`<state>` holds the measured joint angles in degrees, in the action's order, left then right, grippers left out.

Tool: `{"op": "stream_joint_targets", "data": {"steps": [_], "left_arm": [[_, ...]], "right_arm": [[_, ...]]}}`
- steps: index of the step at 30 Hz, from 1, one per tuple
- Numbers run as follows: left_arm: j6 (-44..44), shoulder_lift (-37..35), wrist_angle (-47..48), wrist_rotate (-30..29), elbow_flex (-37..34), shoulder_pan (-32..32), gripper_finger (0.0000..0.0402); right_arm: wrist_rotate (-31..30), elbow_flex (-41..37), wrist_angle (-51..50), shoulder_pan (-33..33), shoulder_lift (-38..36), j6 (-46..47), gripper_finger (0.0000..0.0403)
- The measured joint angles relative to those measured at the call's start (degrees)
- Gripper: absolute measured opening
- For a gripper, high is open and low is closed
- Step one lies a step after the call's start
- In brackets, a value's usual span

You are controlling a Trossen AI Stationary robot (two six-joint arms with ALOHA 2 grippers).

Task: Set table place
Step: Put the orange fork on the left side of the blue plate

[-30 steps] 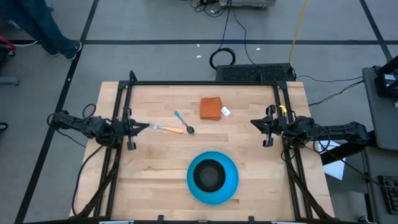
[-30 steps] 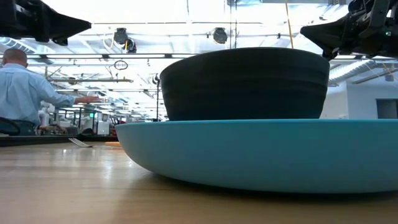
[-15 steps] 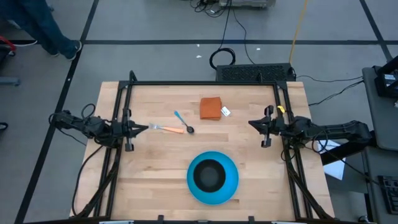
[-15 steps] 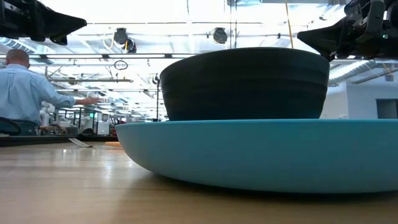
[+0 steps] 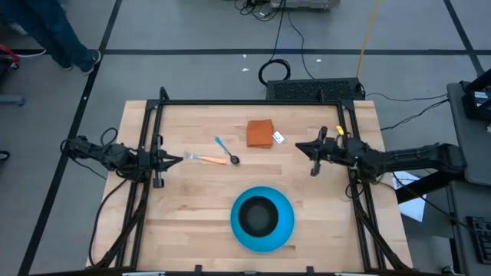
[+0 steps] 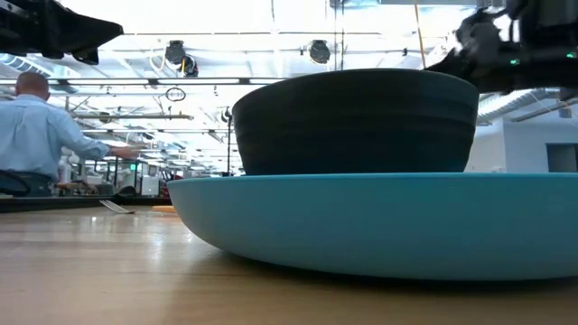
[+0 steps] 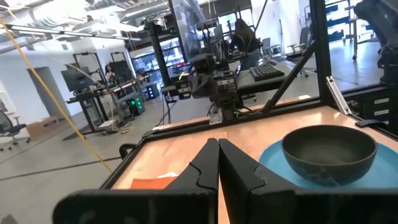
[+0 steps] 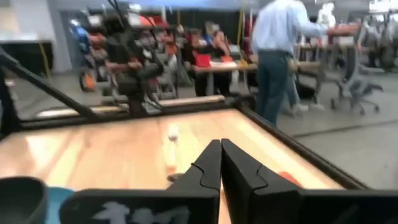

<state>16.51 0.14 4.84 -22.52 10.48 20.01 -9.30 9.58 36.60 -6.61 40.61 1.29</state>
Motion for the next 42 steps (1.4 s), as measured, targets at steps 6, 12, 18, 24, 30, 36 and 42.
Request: {"op": "stream_joint_targets", "data": {"steps": [6, 12, 18, 24, 30, 36, 42], "left_arm": [[-0.02, 0.01, 0.02, 0.00, 0.00, 0.01, 0.0016], [-0.04, 0.02, 0.04, 0.00, 0.00, 0.02, 0.0017], [-0.37, 0.00, 0.13, 0.00, 0.00, 0.00, 0.0017], [-0.52, 0.00, 0.12, -0.02, 0.00, 0.02, 0.0017], [-0.50, 0.01, 0.11, -0.02, -0.02, 0.01, 0.0017], [-0.56, 0.02, 0.10, -0.02, -0.02, 0.00, 0.0017], [-0.70, 0.01, 0.04, -0.02, -0.04, 0.02, 0.0017]], "right_arm": [[1.82, 9.26, -0.27, -2.88, 14.03, 1.82, 0.0000], [13.20, 21.83, -0.89, -5.71, 28.27, 4.44, 0.0000], [17.02, 35.10, -6.09, -7.21, 41.57, 5.38, 0.0000], [22.78, 46.67, -11.66, -7.73, 52.66, 5.28, 0.0000], [26.04, 58.98, -19.04, -7.68, 61.66, 4.15, 0.0000], [26.09, 69.14, -24.34, -6.80, 69.29, 3.30, 0.0000], [28.27, 74.20, -27.65, -5.87, 74.00, 0.82, 0.0031]]}}
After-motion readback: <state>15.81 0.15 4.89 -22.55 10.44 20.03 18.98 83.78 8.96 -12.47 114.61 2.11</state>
